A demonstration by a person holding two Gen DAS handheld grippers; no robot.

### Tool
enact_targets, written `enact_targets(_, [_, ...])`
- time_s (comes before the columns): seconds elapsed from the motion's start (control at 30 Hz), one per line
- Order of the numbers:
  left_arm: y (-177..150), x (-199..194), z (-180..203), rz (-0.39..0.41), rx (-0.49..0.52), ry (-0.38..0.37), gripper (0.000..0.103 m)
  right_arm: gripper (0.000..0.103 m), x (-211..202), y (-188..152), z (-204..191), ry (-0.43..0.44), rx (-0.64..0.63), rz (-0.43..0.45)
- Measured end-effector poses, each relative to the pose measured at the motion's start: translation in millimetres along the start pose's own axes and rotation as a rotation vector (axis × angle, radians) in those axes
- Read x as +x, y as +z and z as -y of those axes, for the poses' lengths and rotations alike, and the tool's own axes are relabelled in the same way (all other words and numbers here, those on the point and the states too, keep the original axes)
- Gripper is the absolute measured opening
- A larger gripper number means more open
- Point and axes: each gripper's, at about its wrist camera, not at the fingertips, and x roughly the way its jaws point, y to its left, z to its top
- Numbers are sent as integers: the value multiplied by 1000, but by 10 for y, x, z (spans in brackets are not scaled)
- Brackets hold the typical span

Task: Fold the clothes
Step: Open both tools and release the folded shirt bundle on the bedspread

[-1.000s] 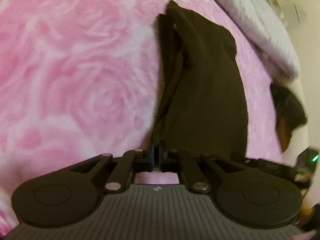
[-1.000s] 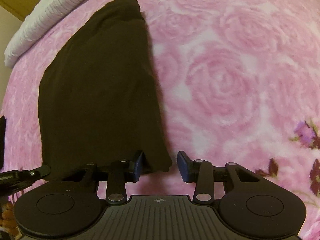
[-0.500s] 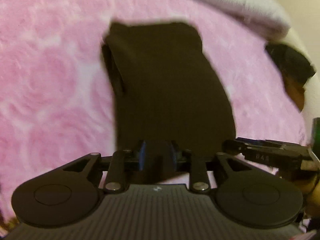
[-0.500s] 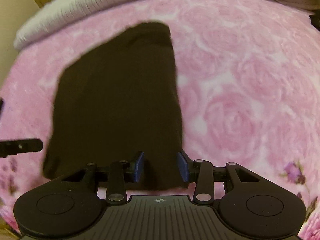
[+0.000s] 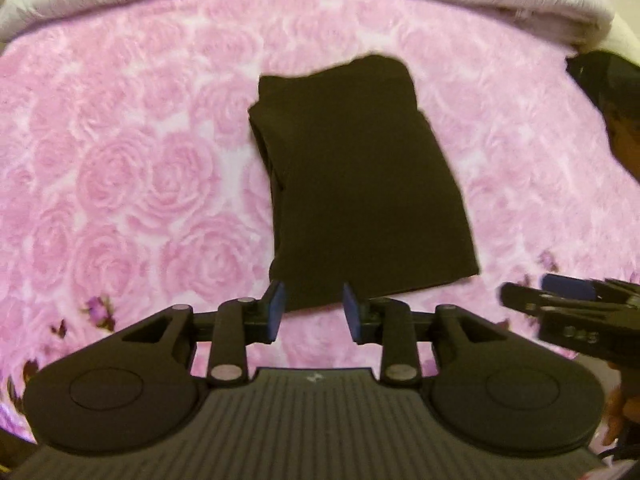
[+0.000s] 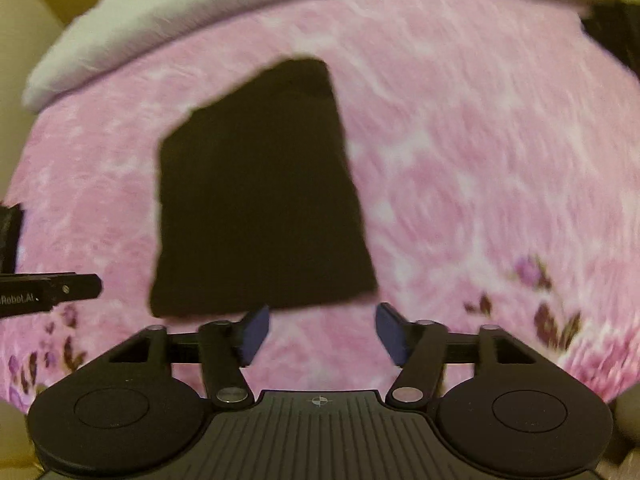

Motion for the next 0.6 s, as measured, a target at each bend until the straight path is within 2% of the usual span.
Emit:
enact_targets(0.1, [-207, -262, 50, 10, -55, 45, 28, 64, -155, -31, -161, 21, -70, 17])
enact_targets(0.23, [-611, -660, 267, 29, -98, 66, 28, 64, -473, -349, -196, 33, -126, 28])
enact_targets(0.4, [-1057, -1148, 632, 94, -100, 69, 29, 64, -942, -775, -68, 49, -147, 54])
enact_targets(0.6, [-1300, -1518, 959, 156, -75, 78, 29, 64, -1424, -1026, 4, 60, -188, 122])
